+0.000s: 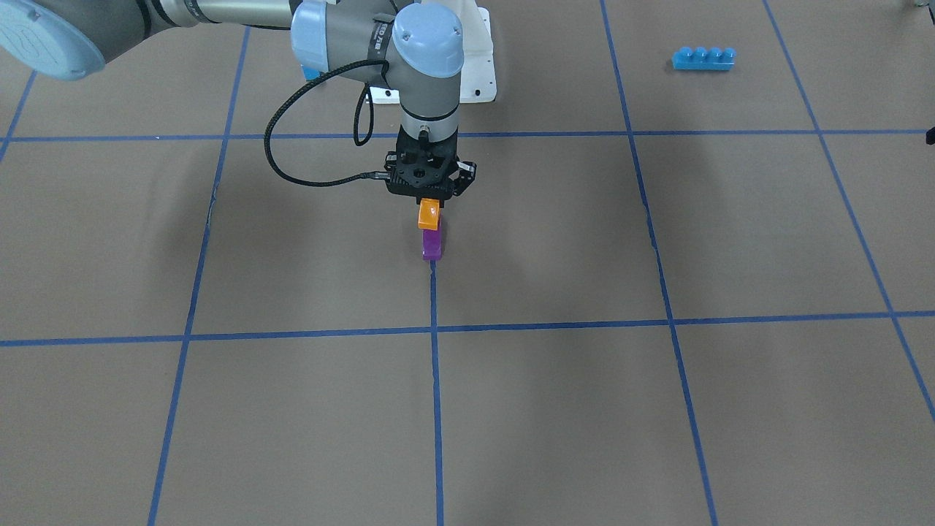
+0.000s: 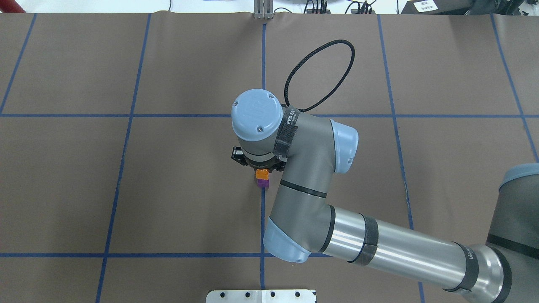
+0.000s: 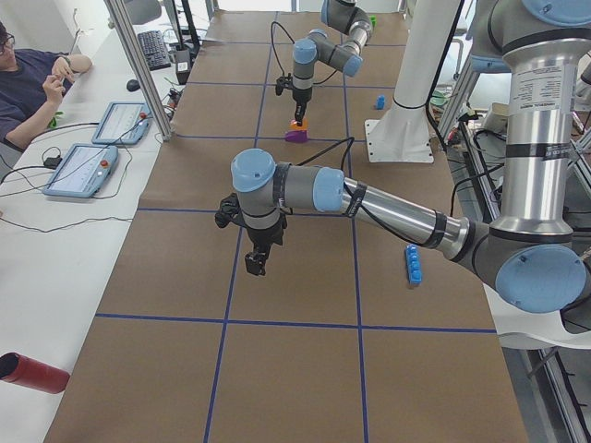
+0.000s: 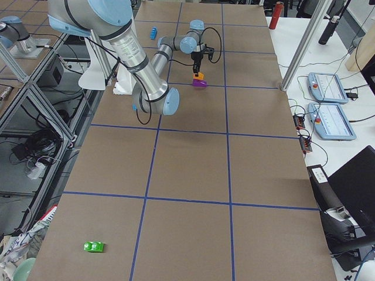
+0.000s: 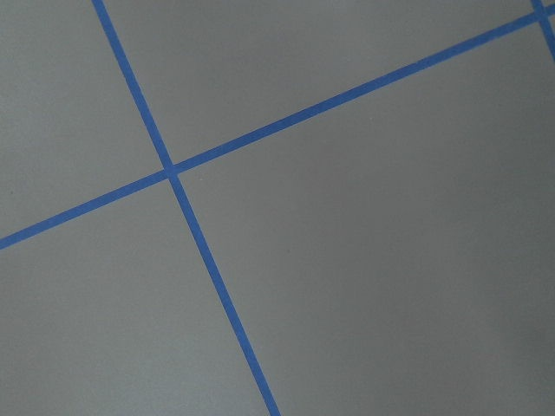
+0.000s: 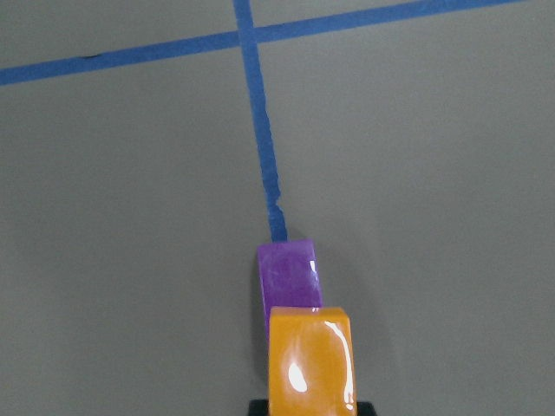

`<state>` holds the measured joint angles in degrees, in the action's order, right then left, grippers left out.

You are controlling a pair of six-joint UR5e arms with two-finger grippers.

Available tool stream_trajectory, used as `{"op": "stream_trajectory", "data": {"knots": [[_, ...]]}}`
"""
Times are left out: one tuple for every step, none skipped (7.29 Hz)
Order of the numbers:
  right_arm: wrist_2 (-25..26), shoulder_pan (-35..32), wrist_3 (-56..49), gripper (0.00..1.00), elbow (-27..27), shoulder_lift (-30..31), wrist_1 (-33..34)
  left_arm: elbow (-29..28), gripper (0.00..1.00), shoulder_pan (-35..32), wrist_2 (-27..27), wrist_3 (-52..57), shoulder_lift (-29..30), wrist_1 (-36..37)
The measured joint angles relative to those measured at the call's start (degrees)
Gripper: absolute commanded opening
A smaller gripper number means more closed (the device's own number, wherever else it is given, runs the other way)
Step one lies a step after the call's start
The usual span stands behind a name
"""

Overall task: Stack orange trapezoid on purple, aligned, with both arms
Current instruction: 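Lower the orange trapezoid onto the purple block and open the right gripper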

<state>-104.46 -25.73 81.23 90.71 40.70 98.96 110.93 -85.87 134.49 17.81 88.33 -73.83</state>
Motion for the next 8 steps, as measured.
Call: {"op": "stream_trajectory", "data": {"knots": [[0.05, 0.12, -0.01, 0.00, 0.00, 0.04, 0.00, 0.01, 1.00, 0.00, 0.02, -0.32, 0.00, -0.02], [0.13, 0.18, -0.02, 0.00, 0.00, 0.07, 0.02, 0.01, 1.00, 0.00, 0.02, -0.53, 0.00, -0.06], [0.23, 0.19, -0.04, 0.00, 0.00, 0.10, 0.06, 0.00, 1.00, 0.00, 0.05, -0.62, 0.00, -0.08], [0.36, 0.20, -0.07, 0.00, -0.01, 0.14, 0.08, -0.01, 1.00, 0.00, 0.04, -0.65, 0.00, -0.08], [0.55, 0.22, -0.09, 0.00, -0.03, 0.18, 0.09, -0.01, 1.00, 0.00, 0.03, -0.66, 0.00, -0.09], [0.71, 0.30, -0.10, 0.00, -0.15, 0.27, 0.09, -0.01, 1.00, 0.00, 0.03, -0.67, 0.00, -0.11], [0.91, 0.40, -0.10, 0.00, -0.32, 0.37, 0.09, -0.01, 1.00, 0.00, 0.00, -0.67, 0.00, -0.15], [1.16, 0.56, -0.11, 0.00, -0.39, 0.40, 0.09, -0.01, 1.00, 0.00, 0.01, -0.67, 0.00, -0.16]]}}
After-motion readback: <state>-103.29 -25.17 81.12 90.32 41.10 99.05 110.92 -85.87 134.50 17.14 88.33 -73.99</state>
